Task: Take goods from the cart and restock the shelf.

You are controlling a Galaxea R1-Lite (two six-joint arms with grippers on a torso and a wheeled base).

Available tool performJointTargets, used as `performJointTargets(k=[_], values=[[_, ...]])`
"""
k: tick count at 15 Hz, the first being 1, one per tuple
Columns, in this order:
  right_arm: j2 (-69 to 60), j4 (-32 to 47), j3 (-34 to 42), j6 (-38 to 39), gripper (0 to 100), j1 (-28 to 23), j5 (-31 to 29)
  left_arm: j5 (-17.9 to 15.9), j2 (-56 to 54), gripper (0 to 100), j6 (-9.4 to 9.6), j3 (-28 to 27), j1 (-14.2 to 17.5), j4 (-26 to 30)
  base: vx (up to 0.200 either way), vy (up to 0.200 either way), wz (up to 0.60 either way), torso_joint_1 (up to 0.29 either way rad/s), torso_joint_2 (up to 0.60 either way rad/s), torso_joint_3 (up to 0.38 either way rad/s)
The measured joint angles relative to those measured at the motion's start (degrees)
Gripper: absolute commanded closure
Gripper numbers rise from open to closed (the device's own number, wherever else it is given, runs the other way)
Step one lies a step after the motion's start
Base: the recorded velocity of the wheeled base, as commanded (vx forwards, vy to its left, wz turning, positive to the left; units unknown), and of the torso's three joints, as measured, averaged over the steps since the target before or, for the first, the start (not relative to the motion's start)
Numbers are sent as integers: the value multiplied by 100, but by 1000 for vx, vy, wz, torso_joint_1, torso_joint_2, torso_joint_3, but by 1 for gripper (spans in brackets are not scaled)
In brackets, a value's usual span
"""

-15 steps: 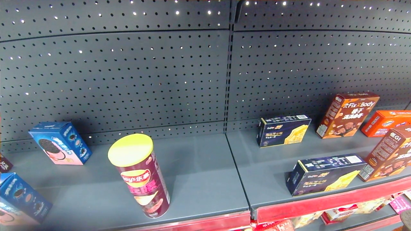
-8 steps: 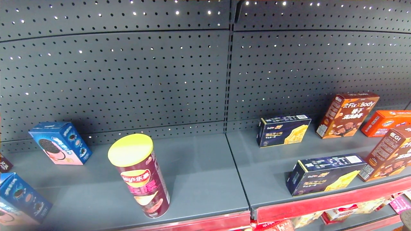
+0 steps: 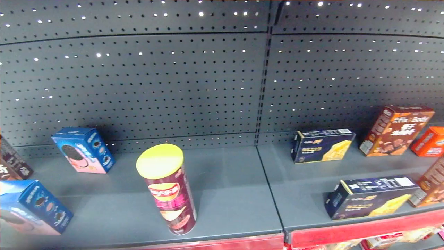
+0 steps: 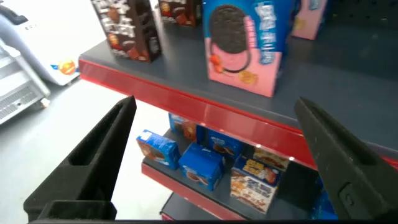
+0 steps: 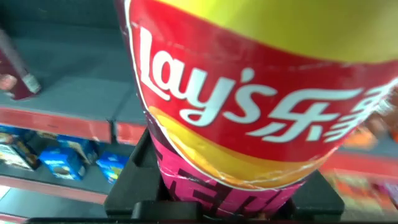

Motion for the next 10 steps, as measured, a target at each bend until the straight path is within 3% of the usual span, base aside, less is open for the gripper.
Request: performJointTargets(k=[10], values=[[0,-2,-72,-11,100,349,121,0,0,0,0,0,2,-2,0,0,0,0,0,0]])
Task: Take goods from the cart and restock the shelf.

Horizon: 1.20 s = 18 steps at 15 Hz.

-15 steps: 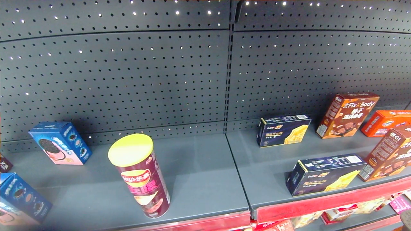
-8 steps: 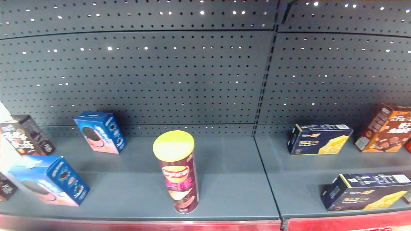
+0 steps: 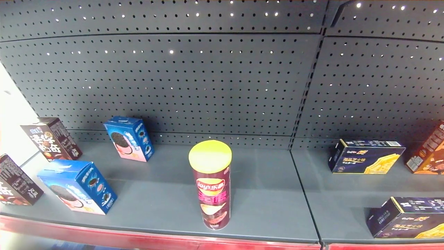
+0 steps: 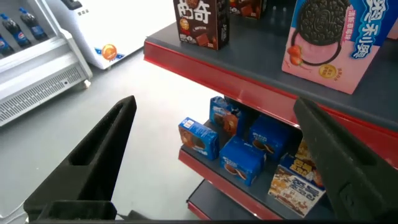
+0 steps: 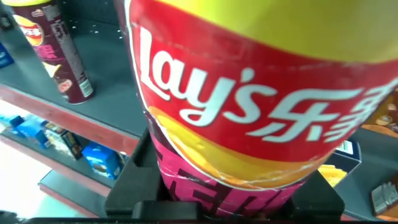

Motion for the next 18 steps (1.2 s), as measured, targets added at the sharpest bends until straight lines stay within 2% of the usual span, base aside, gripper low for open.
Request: performJointTargets(k=[3,6,9,11,18], values=[[115,-27,-28,2,100,169,377,1,0,0,0,0,-2,2,0,0,0,0,0,0],[506,-46,-138,-17,100,194,1083,1,0,0,0,0,-9,2,0,0,0,0,0,0],[1019,-246,-204,-183,100,321,1269,1,0,0,0,0,-6,2,0,0,0,0,0,0],[1454,-528,-183,-354,100,695,1280,0,0,0,0,0,-2,2,0,0,0,0,0,0],[3354,-3012,272,-441,100,1392,1258,1,0,0,0,0,-6,2,0,0,0,0,0,0]])
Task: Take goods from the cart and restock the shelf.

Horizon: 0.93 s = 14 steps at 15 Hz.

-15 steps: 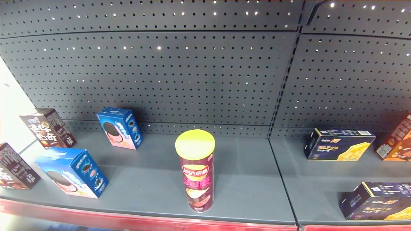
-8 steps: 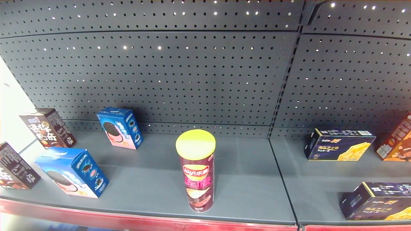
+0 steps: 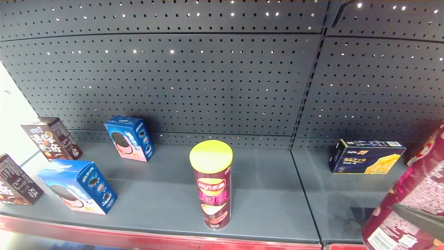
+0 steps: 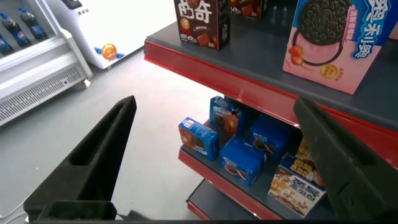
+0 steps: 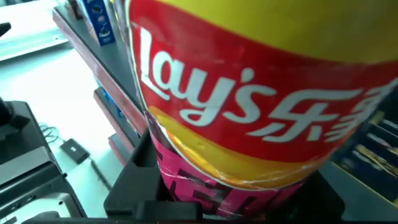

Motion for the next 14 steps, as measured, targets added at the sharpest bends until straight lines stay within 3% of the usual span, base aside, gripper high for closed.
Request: performJointTargets(k=[4,10,14], values=[[1263,-1040,-123,20,100,166,-71,-1,0,0,1,0,4,0,0,0,0,0,0,0],[3016,-2299,-831,134,100,467,-831,0,0,0,0,0,0,-2,0,0,0,0,0,0],[3832,-2444,-1521,184,100,836,-1273,0,0,0,0,0,4,0,0,0,0,0,0,0]])
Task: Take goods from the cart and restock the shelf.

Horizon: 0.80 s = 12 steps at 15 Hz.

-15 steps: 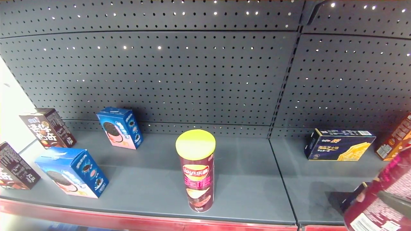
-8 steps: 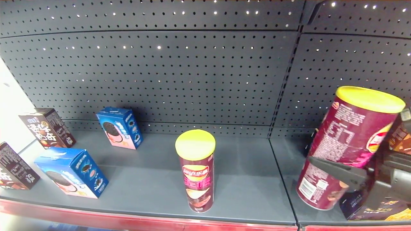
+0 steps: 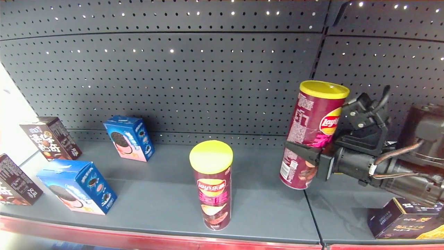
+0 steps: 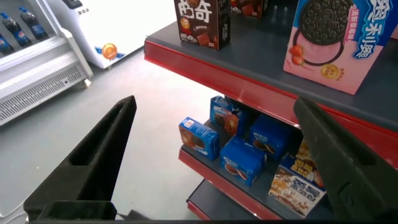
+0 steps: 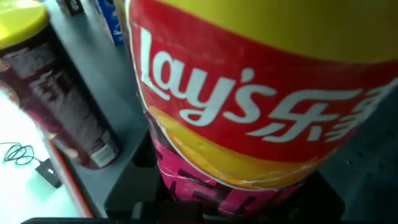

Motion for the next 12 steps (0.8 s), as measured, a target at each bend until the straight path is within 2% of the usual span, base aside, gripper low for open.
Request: performJointTargets(k=[12], values=[[1829,-46,-1935,-6,100,433,-254,0,0,0,0,0,0,-2,0,0,0,0,0,0]])
